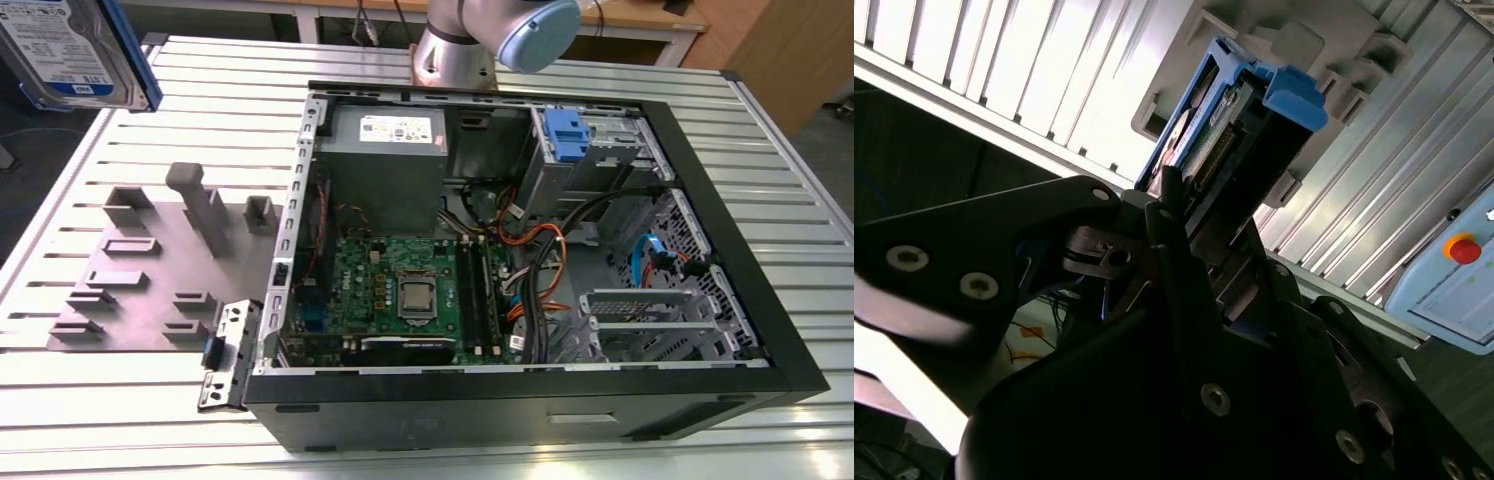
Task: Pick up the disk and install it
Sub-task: 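Pick up the disk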
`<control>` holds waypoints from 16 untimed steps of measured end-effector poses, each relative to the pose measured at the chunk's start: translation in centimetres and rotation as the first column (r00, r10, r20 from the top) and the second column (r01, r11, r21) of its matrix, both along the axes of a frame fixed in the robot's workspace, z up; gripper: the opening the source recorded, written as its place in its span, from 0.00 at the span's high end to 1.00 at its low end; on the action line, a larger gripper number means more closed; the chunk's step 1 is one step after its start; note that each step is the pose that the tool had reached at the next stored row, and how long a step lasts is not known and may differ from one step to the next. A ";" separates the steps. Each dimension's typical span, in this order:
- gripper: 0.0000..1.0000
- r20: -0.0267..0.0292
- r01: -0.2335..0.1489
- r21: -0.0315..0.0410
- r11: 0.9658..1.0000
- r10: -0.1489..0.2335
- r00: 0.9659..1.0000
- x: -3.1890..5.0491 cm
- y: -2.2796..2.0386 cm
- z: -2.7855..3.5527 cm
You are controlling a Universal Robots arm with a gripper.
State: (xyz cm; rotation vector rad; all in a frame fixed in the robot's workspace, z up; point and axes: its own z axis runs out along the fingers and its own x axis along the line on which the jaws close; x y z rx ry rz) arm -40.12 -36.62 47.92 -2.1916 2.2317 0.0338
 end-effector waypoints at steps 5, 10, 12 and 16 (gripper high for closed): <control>0.65 0.000 0.000 0.000 1.000 0.000 1.000 0.13 0.00 0.00; 0.65 0.000 0.000 0.000 1.000 0.000 1.000 0.54 0.00 0.00; 0.65 0.000 0.000 0.000 1.000 0.000 1.000 0.76 0.00 0.00; 0.65 0.000 0.001 0.000 1.000 -0.001 1.000 1.33 0.00 -0.02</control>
